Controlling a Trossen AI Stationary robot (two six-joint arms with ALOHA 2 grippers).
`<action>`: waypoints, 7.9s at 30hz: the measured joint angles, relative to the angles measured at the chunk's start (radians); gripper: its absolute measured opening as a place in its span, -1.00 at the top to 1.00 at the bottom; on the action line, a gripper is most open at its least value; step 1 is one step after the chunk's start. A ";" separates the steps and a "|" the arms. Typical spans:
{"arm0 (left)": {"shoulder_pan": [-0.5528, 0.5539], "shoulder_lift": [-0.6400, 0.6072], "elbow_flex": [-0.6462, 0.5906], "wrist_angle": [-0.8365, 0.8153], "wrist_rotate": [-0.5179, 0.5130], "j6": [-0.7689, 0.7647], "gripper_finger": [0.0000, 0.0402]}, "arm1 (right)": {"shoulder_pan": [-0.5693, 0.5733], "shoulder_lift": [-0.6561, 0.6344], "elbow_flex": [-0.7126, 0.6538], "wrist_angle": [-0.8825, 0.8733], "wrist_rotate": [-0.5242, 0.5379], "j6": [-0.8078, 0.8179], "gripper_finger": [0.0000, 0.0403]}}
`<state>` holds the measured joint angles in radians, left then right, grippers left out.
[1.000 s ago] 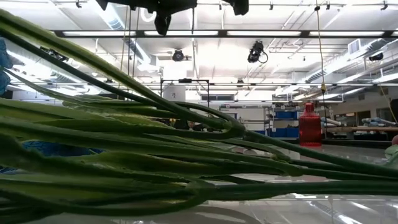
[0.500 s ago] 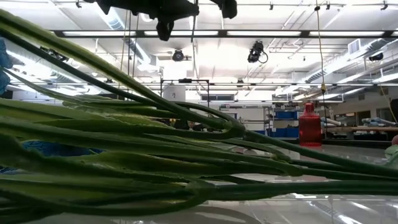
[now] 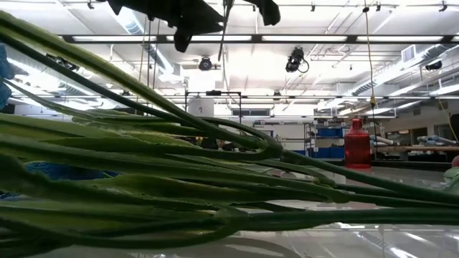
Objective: Sort flowers into vase by color
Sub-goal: Put the top blue flowers into the red vase, then put the bottom pink flower into the red vase
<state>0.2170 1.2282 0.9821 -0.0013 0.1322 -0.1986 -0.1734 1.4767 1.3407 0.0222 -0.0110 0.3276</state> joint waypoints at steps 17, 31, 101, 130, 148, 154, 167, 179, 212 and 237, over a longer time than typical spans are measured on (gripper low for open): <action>0.121 -0.326 0.000 -0.189 -0.001 0.010 -0.08 | -0.011 -0.170 0.000 -0.414 0.627 -0.168 0.91; 0.120 -0.357 0.000 -0.205 0.000 0.003 -0.08 | -0.128 -0.498 -0.345 -0.314 0.817 -0.223 0.91; 0.120 -0.358 0.000 -0.198 0.000 0.000 -0.08 | -0.466 -0.770 -0.753 -0.164 0.517 -0.152 0.77; 0.119 -0.358 0.000 -0.198 0.000 0.000 -0.08 | -0.639 -0.586 -0.387 -0.900 0.333 0.111 0.16; 0.119 -0.358 0.000 -0.198 0.000 0.000 -0.08 | -0.642 -0.411 -0.345 -1.045 0.240 0.059 0.16; 0.119 -0.358 0.000 -0.198 0.000 0.000 -0.08 | -0.632 -0.488 -0.345 -1.170 0.119 0.143 0.16; 0.119 -0.358 0.000 -0.198 0.000 0.000 -0.08 | -0.297 -0.622 -0.548 -1.151 0.000 0.596 0.16; 0.119 -0.358 0.000 -0.198 0.000 0.000 -0.08 | 0.142 -0.560 -0.618 -1.043 0.051 1.160 0.16; 0.119 -0.358 0.000 -0.198 0.000 0.000 -0.08 | 0.554 0.034 -0.615 -0.850 0.019 1.961 0.16; 0.120 -0.358 0.000 -0.198 0.000 0.000 -0.08 | 0.599 -0.012 -0.544 -0.827 0.350 1.908 0.95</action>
<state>0.3366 0.8700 0.9821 -0.1989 0.1322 -0.1986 0.4252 1.4645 0.7967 -0.8044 0.3385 2.2357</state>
